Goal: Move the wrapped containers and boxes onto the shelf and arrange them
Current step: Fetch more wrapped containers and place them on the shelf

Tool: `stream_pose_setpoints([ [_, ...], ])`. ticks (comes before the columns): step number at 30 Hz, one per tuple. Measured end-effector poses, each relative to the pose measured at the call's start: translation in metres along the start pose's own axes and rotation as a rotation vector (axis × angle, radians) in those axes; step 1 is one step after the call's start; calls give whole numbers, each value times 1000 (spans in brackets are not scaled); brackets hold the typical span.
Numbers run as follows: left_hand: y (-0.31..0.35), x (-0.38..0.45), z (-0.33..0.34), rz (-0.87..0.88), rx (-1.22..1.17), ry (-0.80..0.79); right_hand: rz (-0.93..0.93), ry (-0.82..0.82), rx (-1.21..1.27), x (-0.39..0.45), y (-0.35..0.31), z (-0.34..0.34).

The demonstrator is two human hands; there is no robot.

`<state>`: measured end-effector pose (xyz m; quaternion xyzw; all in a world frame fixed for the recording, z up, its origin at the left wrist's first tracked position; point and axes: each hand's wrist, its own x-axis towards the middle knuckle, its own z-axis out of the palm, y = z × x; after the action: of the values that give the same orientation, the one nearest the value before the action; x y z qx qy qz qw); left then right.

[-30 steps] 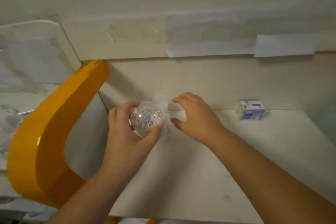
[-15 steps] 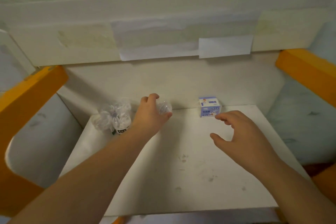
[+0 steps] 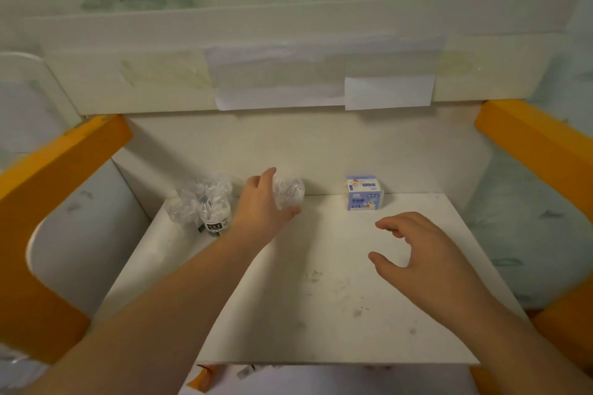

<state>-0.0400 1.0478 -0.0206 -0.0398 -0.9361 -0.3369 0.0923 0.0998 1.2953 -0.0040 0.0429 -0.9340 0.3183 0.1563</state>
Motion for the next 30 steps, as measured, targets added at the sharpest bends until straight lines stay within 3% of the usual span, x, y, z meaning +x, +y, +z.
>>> stream_pose_setpoints([
  [7,1,-64,-48,92,89,139,-31,-28,124,14,-27,15],
  [19,-19,-139,-184,88,366,368,-274,-117,276,56,-158,89],
  [23,-49,-152,-228,69,339,460,-304,-142,321,56,-205,110],
  [30,-144,-144,-331,35,301,537,-375,-46,313,64,-314,147],
])
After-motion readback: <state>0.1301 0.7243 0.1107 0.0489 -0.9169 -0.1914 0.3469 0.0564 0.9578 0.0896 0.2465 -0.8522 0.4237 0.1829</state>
